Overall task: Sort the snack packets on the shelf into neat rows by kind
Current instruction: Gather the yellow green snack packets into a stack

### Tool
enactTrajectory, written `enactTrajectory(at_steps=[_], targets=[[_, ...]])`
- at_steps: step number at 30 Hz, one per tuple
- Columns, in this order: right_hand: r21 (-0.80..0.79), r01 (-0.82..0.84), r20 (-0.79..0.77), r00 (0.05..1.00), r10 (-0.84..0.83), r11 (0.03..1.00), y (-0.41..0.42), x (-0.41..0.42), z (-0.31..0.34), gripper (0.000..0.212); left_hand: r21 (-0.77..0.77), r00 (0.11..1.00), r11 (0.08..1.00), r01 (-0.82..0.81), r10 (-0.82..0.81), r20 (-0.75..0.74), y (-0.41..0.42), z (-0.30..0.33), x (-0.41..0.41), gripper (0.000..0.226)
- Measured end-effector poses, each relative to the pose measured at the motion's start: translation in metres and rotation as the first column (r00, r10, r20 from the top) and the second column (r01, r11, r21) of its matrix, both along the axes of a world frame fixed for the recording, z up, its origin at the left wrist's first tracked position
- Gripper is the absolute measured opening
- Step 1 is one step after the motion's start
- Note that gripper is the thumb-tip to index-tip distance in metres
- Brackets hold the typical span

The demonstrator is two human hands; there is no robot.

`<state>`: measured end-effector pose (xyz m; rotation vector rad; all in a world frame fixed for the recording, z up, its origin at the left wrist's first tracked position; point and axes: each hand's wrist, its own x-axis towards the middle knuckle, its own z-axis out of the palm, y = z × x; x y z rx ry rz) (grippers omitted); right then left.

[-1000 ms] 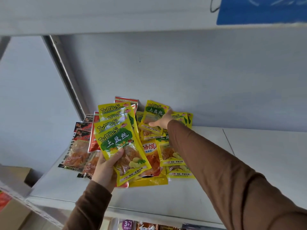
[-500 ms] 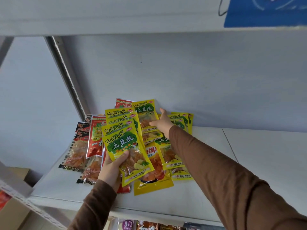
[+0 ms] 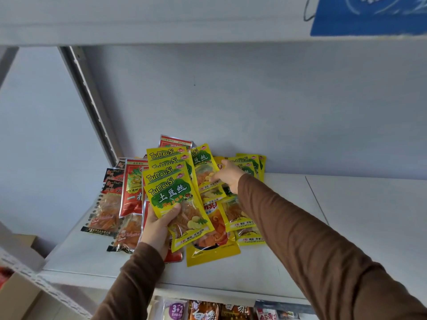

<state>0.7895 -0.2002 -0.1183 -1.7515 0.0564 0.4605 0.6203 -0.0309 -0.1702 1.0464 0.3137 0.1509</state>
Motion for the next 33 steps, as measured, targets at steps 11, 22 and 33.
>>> enactTrajectory(at_steps=[11,22,33], targets=[[0.641,0.038,-0.059,0.998,0.0,0.766,-0.037,-0.045,0.02,0.027,-0.013,0.971,0.972,0.235,-0.234,0.055,-0.026,0.02,-0.011,0.053],[0.59,-0.059,0.104,0.995,-0.003,0.805,-0.147,-0.122,0.03,0.057,0.0,0.919,0.921,0.391,-0.39,0.063,-0.125,0.013,-0.012,0.065],[0.376,0.083,0.319,0.923,-0.213,0.923,-0.339,-0.158,0.012,0.048,0.032,0.89,0.893,0.448,-0.45,0.072,-0.344,0.008,-0.024,0.053]])
